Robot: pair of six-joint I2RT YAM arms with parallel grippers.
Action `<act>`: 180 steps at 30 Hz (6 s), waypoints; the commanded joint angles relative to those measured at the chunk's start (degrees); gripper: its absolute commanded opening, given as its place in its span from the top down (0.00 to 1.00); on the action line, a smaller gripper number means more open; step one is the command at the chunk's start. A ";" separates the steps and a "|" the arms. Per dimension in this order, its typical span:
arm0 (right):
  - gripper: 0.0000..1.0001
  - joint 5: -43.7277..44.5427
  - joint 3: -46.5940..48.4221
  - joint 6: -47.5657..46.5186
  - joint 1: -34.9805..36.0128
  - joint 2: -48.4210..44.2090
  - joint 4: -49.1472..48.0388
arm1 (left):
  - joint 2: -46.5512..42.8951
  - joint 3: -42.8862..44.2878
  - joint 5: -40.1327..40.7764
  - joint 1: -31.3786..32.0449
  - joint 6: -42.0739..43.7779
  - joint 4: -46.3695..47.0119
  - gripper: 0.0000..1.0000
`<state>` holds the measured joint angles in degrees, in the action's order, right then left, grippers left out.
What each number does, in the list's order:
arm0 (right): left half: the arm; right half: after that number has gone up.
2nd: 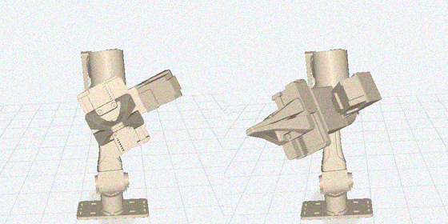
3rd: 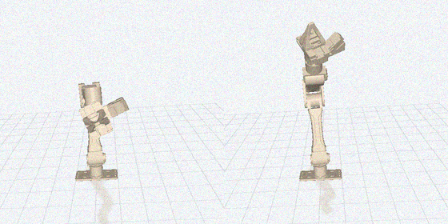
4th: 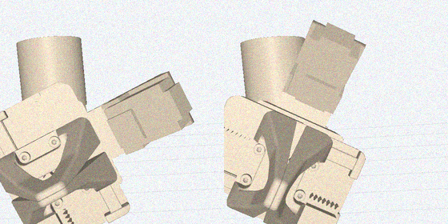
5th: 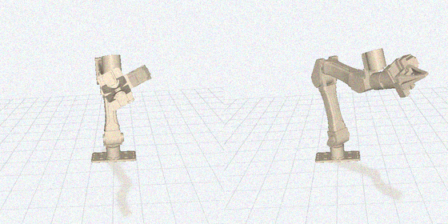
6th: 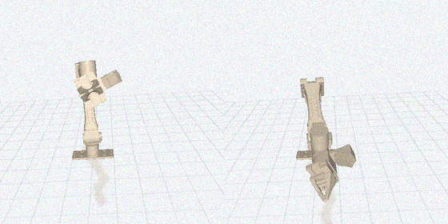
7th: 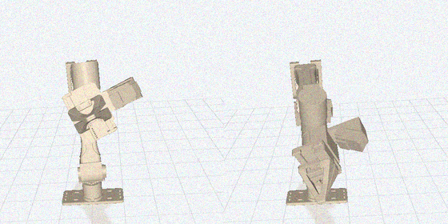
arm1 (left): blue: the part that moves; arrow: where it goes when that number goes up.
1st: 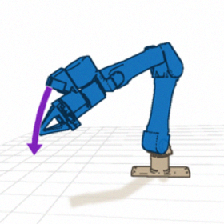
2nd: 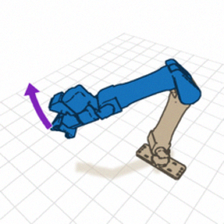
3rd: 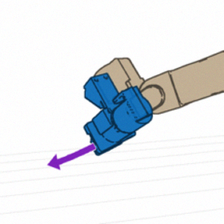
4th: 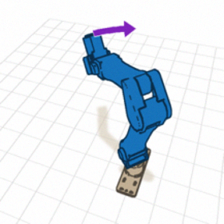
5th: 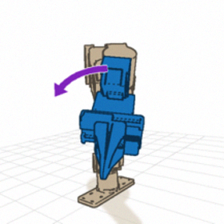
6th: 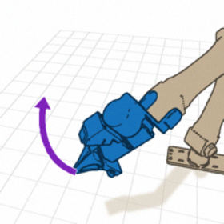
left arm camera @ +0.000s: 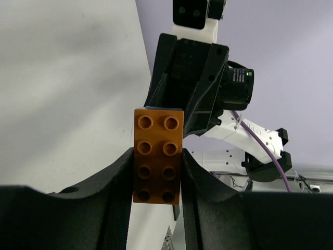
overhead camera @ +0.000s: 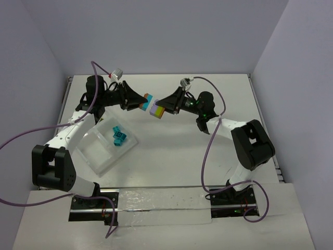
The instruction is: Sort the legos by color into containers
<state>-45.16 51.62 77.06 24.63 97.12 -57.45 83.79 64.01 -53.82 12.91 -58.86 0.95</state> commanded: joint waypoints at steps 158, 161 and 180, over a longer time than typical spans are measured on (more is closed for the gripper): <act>1.00 -10.65 16.08 -10.06 1.58 -1.56 9.67 | -3.05 -0.44 -13.03 -1.09 2.22 11.76 0.48; 1.00 -10.81 16.64 -9.76 1.73 -1.17 9.30 | -2.93 -0.11 -13.22 -0.79 2.29 11.67 0.49; 1.00 -10.07 15.54 -8.10 1.55 -0.35 9.11 | -3.76 0.31 -11.46 -0.53 2.17 11.43 1.00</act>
<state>-55.04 66.00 67.92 26.11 96.60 -44.35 80.75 61.85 -65.84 12.03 -57.80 10.81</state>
